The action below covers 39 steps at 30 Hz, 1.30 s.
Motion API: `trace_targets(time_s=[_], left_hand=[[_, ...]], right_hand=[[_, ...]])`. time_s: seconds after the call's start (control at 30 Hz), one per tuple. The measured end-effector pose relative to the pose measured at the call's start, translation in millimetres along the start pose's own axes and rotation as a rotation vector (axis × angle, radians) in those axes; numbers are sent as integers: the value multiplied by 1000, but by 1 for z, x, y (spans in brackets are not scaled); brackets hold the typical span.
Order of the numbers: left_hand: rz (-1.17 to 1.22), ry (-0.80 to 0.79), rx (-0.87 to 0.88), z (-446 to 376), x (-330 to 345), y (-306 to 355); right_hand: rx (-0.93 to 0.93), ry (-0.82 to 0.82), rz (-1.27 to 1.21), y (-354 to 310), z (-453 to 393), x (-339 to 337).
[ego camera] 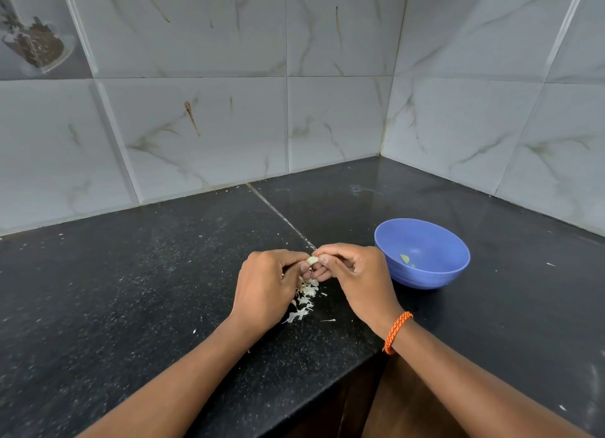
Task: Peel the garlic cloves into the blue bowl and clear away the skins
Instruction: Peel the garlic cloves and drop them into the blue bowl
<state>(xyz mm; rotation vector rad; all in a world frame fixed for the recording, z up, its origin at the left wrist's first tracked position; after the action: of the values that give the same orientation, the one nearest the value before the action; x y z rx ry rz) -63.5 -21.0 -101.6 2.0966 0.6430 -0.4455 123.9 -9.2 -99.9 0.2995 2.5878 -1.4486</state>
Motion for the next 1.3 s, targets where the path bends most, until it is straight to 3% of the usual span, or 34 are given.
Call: trace_targets(time_s=[0.23, 0.5, 0.8, 1.3], left_hand=[[-30, 62, -44, 2, -3, 12], [39, 57, -64, 4, -5, 16], [135, 91, -114, 3, -6, 14], [251, 93, -190, 4, -10, 19]], right_hand=[[43, -35, -100, -7, 3, -1], [72, 6, -5, -7, 4, -2], [-22, 19, 116, -12, 7, 0], [-38, 30, 135, -14, 9, -1]])
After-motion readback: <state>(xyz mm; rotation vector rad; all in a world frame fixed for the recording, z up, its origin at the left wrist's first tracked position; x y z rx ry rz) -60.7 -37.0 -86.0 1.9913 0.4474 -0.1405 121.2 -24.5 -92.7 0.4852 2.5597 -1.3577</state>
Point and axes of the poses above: each hand's wrist, its own z-axis away from the middle knuckle, its own x-axis out of the palm, y = z × x, the point moved 1 cm from there along -z, towards the middle knuckle, and after that the axes turned 3 degrees about y, right-handed, at the moved point
